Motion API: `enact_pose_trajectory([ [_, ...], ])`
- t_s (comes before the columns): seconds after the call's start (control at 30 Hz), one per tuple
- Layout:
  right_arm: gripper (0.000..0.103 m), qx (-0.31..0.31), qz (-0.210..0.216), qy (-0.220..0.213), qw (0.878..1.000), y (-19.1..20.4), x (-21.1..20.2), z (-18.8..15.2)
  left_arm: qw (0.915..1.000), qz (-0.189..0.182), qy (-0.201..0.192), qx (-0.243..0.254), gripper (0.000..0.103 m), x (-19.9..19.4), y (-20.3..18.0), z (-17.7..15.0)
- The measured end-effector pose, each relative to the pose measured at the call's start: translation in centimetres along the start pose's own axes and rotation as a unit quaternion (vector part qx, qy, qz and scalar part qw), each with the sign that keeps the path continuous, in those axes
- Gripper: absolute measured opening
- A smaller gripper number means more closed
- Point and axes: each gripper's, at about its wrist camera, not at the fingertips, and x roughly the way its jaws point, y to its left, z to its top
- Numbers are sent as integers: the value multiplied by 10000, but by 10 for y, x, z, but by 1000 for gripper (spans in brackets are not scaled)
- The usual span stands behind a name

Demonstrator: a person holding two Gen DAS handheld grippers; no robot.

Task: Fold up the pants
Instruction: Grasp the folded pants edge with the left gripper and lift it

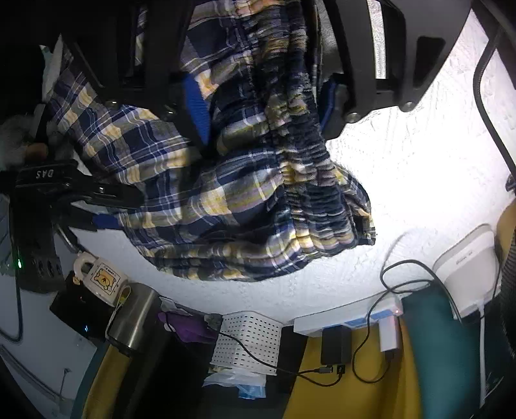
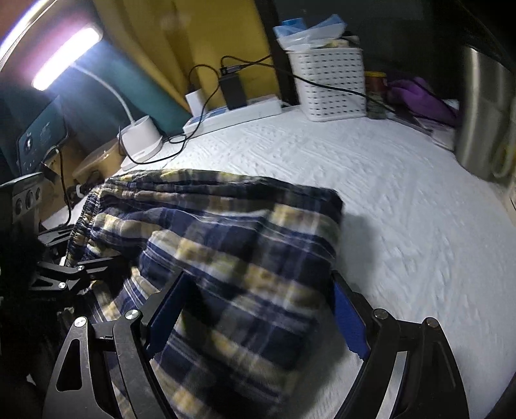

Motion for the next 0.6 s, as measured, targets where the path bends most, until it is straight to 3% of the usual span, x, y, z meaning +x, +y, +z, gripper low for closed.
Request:
enact_pose_trajectory([
  [0.07, 78, -51, 8, 5, 10000, 3, 2, 2, 10000, -90, 11, 15, 39, 1, -2, -1],
  [0.27, 46, -253, -11, 13, 9997, 8, 3, 4, 9999, -108, -67, 50, 30, -1, -4, -1],
  [0.37, 35, -311, -49, -38, 9995, 13, -1, 4, 9997, -36, -156, 177, 27, -7, -10, -1],
  [0.47, 28, -339, -95, -161, 9992, 17, -11, 3, 9995, -16, -252, 209, 27, -14, -14, 1],
  [0.6, 27, -375, -142, -374, 9985, 26, -28, 4, 9987, -2, -442, 234, 27, -30, -19, 2],
])
